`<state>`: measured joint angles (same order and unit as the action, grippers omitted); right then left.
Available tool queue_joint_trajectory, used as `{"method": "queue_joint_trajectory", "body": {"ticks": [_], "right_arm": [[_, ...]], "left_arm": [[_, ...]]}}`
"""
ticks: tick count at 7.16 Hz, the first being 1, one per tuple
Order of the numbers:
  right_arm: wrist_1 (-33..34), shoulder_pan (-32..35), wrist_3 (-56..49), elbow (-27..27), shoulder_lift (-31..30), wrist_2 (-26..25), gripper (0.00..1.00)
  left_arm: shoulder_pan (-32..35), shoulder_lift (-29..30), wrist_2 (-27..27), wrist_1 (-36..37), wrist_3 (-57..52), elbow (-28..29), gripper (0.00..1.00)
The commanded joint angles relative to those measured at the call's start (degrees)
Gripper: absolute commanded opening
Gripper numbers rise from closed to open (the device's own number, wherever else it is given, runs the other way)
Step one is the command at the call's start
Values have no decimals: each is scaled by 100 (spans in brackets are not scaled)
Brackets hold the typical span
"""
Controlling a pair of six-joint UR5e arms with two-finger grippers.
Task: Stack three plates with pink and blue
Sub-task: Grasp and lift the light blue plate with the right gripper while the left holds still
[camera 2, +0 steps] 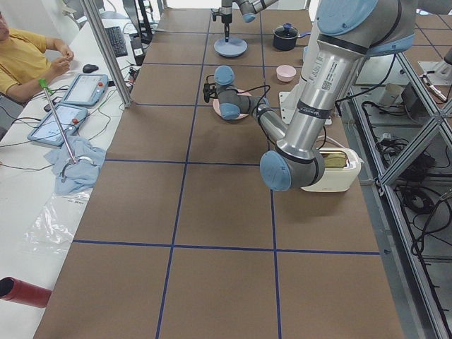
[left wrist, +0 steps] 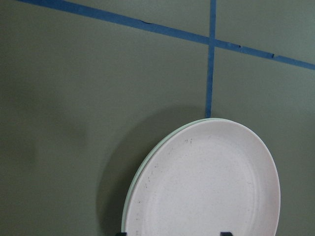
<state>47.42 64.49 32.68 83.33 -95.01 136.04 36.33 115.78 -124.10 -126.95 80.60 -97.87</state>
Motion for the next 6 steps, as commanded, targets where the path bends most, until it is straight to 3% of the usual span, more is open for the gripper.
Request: {"method": "queue_joint_trajectory", "body": {"ticks": [1,2,4,6], "right_arm": [[-23,177,324,287,52,561,0],[-31,178,1101,637,174,625,0],[-345,-284,3033,789,1102,626,0],[-445,-1381,4994,807,2348,-46,0]], "left_arm": [[41,-2,0,3,0,-30,70],[102,-46,-9,3,-9,-100,70],[531,-483,-358,21,-253,-363,70],[935,-1055,-501,38,-946,-592,69]]}}
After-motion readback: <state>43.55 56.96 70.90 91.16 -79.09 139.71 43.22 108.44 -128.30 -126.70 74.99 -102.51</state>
